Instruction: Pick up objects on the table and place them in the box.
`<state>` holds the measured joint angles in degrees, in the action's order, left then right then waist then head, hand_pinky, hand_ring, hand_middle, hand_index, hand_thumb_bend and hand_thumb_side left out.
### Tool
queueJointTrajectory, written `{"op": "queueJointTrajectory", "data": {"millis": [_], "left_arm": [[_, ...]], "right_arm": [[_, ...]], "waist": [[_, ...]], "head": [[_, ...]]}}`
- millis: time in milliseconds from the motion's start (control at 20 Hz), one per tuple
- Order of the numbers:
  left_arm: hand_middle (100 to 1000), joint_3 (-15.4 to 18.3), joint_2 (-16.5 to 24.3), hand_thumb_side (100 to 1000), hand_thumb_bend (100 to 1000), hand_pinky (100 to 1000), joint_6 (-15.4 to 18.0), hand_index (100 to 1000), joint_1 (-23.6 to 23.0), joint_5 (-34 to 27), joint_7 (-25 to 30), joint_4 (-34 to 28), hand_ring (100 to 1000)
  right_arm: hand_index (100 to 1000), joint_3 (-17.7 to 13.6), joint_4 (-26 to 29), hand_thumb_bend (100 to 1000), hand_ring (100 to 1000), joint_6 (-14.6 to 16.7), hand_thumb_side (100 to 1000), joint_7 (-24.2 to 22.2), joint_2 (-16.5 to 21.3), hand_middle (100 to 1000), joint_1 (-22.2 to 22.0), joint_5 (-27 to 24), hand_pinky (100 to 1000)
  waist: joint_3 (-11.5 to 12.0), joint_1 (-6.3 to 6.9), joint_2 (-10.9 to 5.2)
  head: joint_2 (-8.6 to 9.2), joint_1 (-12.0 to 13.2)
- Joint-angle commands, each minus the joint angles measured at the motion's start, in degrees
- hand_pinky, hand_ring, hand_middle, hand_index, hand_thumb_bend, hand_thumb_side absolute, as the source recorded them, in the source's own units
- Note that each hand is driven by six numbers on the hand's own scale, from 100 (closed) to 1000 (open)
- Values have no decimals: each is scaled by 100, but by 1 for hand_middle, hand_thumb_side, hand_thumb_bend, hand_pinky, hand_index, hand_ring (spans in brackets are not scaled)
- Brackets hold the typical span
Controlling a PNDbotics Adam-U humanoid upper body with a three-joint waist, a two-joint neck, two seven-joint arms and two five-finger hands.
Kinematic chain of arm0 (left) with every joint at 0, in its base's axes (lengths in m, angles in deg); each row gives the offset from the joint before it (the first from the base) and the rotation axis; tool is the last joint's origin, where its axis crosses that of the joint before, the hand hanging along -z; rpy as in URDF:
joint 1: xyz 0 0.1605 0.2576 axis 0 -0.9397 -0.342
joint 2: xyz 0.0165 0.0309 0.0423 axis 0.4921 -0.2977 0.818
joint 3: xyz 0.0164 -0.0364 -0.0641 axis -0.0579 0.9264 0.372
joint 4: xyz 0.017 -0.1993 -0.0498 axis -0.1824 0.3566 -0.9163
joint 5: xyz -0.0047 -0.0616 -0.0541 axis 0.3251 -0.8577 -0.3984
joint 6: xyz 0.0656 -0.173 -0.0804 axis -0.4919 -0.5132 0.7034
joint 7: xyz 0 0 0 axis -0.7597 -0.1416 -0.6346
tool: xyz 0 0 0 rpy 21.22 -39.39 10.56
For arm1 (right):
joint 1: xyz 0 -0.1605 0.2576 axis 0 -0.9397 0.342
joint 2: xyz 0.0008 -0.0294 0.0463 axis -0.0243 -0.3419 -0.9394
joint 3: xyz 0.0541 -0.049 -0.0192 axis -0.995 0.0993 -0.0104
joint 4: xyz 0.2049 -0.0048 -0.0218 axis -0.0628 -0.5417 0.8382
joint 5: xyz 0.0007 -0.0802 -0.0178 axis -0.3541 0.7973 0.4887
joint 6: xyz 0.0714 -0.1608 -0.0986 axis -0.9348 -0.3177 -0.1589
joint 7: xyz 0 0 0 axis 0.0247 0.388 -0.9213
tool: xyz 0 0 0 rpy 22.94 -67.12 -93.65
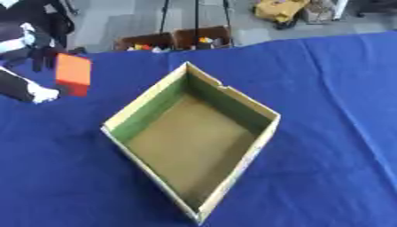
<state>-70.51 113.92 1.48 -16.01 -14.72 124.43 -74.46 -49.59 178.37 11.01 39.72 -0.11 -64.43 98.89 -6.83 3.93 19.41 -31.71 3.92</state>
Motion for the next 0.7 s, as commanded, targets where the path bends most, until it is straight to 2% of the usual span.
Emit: {"op": "queueJointTrajectory", "data": {"millis": [50, 350, 700], "left_arm": [[447, -41, -14, 331, 100, 151, -75, 568, 306, -220, 81, -164, 435], [436, -302, -708, 338, 100, 143, -92, 556, 706, -268, 474, -43, 430], [441, -535, -1536, 340, 100, 150, 22, 560, 856, 381, 686, 280, 434]], "right_arm": [[762, -14, 98, 100, 726, 2, 538, -20, 139, 763, 74, -41, 759], [761, 1, 98, 100, 726, 21, 535, -37, 110, 762, 115, -67, 759], [761, 6, 98, 100, 726, 32, 534, -42, 47, 762, 161, -89, 759]], "waist": [[-25, 88, -258], [-68, 72, -260], [-123, 65, -234]], "head": [[-8, 39], [26, 82], [79, 131]]}}
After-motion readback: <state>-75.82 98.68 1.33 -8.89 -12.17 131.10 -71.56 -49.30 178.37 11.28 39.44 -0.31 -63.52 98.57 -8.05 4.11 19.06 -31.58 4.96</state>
